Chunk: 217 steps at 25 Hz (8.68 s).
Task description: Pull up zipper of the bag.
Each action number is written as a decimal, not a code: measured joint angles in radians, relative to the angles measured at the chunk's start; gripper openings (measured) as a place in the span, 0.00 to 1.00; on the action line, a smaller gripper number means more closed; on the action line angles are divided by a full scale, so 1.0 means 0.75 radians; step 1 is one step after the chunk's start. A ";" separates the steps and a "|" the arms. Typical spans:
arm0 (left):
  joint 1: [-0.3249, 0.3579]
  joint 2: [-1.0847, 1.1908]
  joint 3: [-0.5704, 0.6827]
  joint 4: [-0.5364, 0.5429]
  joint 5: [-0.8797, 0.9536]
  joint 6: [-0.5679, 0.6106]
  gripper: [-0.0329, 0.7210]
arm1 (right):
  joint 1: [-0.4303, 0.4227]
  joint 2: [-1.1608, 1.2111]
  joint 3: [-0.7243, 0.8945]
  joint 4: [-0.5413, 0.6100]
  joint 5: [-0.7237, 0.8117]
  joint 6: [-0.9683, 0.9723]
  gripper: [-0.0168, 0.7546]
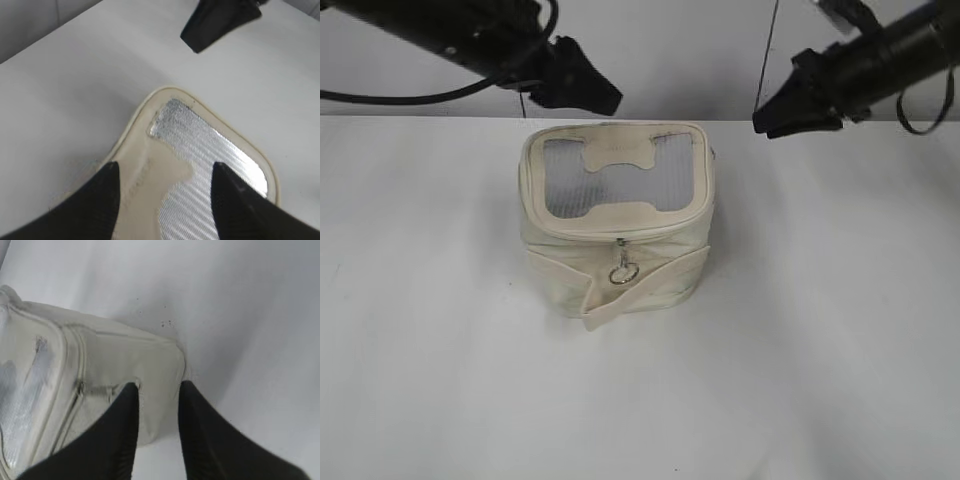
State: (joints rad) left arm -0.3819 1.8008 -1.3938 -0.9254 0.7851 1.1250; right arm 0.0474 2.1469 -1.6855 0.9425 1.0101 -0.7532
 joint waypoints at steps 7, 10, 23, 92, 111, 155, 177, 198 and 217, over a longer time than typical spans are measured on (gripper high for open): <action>0.000 0.457 -0.664 0.077 0.367 -0.003 0.63 | -0.035 -0.384 0.952 0.785 -0.431 -0.993 0.39; 0.000 0.560 -0.815 0.123 0.480 -0.018 0.63 | -0.035 -0.382 1.071 1.055 -0.402 -1.300 0.57; 0.001 0.676 -0.868 0.260 0.567 -0.063 0.50 | -0.028 -0.326 1.082 1.172 -0.342 -1.575 0.69; 0.000 0.676 -0.870 0.286 0.552 -0.097 0.12 | 0.276 -0.090 0.799 1.165 -0.675 -1.757 0.55; 0.004 0.676 -0.870 0.297 0.543 -0.105 0.11 | 0.277 -0.151 0.842 1.166 -0.735 -1.761 0.03; -0.025 0.676 -0.869 0.283 0.546 -0.185 0.11 | 0.817 -0.482 1.151 1.194 -0.754 -1.513 0.03; 0.108 0.333 -0.869 0.690 0.491 -0.963 0.42 | 0.231 -0.899 1.144 -0.135 -0.423 0.083 0.73; 0.108 -1.544 0.655 1.234 0.319 -1.433 0.35 | 0.133 -1.719 1.244 -0.831 0.083 0.660 0.73; 0.108 -2.409 1.116 1.307 0.413 -1.500 0.35 | 0.133 -2.721 1.571 -1.128 0.056 0.813 0.69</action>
State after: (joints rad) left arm -0.3008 -0.0062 -0.5572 0.0550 1.0946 0.0000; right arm 0.1473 0.1062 -0.5073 0.0966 1.0522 -0.1438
